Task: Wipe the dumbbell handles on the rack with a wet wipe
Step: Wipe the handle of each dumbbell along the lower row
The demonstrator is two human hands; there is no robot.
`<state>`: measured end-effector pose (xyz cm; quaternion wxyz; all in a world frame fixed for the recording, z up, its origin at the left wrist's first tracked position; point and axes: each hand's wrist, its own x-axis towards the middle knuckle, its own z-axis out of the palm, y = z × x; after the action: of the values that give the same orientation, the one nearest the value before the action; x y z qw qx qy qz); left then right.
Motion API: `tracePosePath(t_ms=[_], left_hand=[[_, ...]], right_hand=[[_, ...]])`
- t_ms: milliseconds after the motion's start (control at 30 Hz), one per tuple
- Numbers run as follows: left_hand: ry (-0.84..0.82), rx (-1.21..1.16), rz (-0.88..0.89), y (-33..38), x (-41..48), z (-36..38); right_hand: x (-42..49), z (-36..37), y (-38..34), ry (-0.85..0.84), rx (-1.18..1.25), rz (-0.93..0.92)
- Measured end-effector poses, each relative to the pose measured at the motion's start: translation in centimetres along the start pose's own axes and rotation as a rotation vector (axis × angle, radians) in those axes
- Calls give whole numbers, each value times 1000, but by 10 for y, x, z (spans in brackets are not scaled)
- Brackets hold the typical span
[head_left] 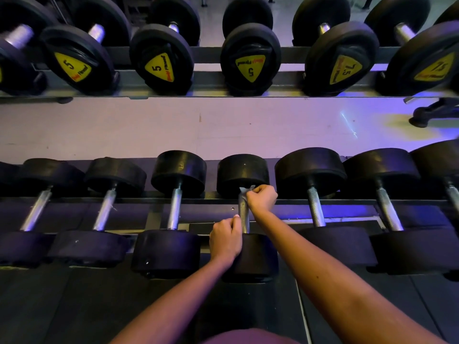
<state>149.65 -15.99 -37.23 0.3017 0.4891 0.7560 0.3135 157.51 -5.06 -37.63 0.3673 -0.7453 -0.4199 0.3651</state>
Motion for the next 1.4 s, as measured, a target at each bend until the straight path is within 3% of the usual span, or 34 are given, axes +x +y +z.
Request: tracePosePath(t_ms=[400, 633, 1233, 1400], left_hand=[[-14, 17, 11, 0, 2, 0], [20, 37, 37, -3, 5, 2], [22, 32, 9, -5, 7, 6], [26, 31, 7, -4, 6, 4]], right_hand=[[6, -15, -9, -157, -33, 65], [-29, -40, 17, -479, -412, 18], [-26, -48, 38, -441, -345, 25], [-17, -51, 32, -347, -148, 115]])
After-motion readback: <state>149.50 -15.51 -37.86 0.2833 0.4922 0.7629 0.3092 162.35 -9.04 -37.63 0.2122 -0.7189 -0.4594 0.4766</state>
